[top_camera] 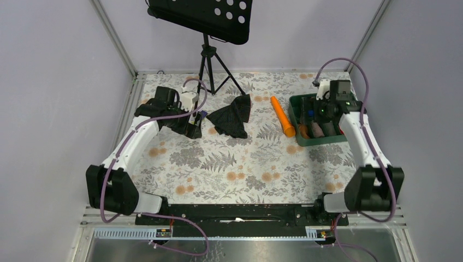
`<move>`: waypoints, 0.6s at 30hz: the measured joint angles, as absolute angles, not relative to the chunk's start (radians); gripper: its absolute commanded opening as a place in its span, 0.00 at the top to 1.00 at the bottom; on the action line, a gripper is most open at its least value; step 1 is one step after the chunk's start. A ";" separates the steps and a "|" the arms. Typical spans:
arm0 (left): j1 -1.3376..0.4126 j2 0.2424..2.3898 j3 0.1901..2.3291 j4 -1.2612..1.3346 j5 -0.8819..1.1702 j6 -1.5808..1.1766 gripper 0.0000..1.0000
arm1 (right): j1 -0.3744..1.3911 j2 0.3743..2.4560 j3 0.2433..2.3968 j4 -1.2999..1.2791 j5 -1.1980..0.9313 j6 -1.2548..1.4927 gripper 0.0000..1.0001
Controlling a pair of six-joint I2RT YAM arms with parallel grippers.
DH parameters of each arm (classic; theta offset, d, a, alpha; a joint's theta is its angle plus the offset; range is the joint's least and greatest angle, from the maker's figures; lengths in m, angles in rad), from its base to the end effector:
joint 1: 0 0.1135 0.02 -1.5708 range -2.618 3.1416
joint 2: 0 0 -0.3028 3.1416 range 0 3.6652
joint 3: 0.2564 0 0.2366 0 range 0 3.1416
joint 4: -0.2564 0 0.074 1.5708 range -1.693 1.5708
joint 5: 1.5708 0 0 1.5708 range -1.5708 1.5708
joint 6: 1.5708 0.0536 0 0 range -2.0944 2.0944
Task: Roll the underwear
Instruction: Place the underwear in the storage box, then reset both arms
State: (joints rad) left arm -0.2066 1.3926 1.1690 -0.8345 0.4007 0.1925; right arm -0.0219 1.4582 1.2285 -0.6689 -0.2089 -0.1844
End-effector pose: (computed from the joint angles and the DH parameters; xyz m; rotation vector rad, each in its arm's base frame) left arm 0.2534 -0.0745 0.3118 0.6473 2.5063 -0.5297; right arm 0.3014 0.0045 0.3218 -0.2880 2.4327 0.1672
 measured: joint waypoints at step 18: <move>-0.181 1.133 1.224 -0.627 -0.036 0.089 0.01 | -0.027 0.991 1.051 -0.390 -0.141 0.021 0.00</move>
